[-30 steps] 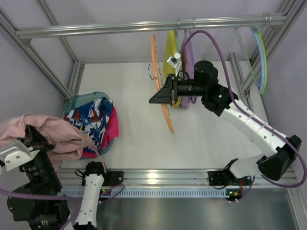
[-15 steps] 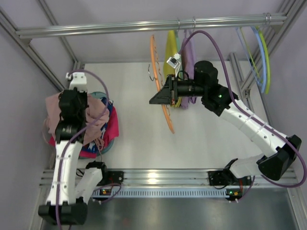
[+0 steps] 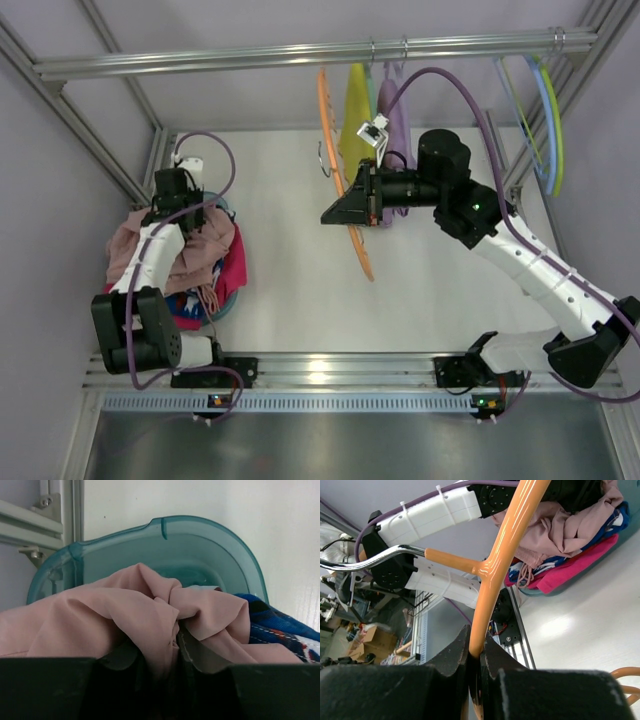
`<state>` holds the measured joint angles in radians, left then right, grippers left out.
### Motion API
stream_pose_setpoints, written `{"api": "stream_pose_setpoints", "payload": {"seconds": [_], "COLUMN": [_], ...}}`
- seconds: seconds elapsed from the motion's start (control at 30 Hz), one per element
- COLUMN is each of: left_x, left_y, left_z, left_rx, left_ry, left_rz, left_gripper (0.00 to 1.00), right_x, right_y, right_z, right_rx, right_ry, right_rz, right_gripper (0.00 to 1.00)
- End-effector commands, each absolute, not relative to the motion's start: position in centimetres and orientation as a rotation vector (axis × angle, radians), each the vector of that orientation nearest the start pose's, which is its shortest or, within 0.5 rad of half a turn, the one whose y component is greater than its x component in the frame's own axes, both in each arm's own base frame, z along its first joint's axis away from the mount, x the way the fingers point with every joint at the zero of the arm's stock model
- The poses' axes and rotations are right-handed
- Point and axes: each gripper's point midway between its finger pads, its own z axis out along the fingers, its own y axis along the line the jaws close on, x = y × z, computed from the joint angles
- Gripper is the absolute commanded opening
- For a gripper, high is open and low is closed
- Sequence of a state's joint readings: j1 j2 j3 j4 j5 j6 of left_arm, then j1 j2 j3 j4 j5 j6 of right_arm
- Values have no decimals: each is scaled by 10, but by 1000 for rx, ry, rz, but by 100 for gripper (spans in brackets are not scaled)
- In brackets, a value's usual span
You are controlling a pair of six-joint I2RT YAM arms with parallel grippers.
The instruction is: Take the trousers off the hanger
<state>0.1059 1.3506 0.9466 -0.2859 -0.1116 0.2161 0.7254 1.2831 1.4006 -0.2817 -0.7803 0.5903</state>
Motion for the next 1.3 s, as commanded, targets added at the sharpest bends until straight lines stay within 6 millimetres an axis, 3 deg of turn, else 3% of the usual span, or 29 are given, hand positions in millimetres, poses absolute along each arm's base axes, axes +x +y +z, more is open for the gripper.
{"api": "stream_pose_setpoints", "payload": {"seconds": [0.0,0.03,0.07,0.17,0.2,0.33,0.57,0.67,0.8,0.87,0.93,0.97,1.2,1.27], "left_x": [349,352,350,347,343,328,286,260,227,201,196,184,163,157], "left_y": [60,54,48,35,32,19,1,-23,-62,-86,-96,-108,-129,-132], "left_z": [118,128,143,176,198,253,341,372,395,408,403,404,400,400], "left_rx": [40,55,66,104,114,193,349,534,847,992,1127,1195,1397,1426], "left_ry": [2394,2375,2352,2285,2247,2135,1891,1728,1460,1263,1090,995,704,640], "left_rz": [161,120,85,16,7,-24,6,-18,-43,-52,20,3,60,94], "left_gripper": [30,34,44,55,62,75,89,91,89,88,88,88,84,84], "right_x": [161,160,159,157,155,153,147,143,136,133,126,122,76,72], "right_y": [333,333,333,333,332,332,334,335,340,343,349,350,371,378], "right_z": [414,414,414,415,415,416,420,422,420,419,416,415,405,400], "right_rx": [-857,-861,-868,-876,-883,-887,-918,-929,-936,-944,-947,-967,-1096,-1107], "right_ry": [1693,1695,1695,1692,1690,1687,1673,1670,1680,1695,1722,1719,1722,1744], "right_rz": [1583,1587,1594,1602,1608,1619,1665,1718,1816,1868,1919,1935,2039,2064], "right_gripper": [0,0,0,0,0,0,0,0,0,0,0,0,0,0]}}
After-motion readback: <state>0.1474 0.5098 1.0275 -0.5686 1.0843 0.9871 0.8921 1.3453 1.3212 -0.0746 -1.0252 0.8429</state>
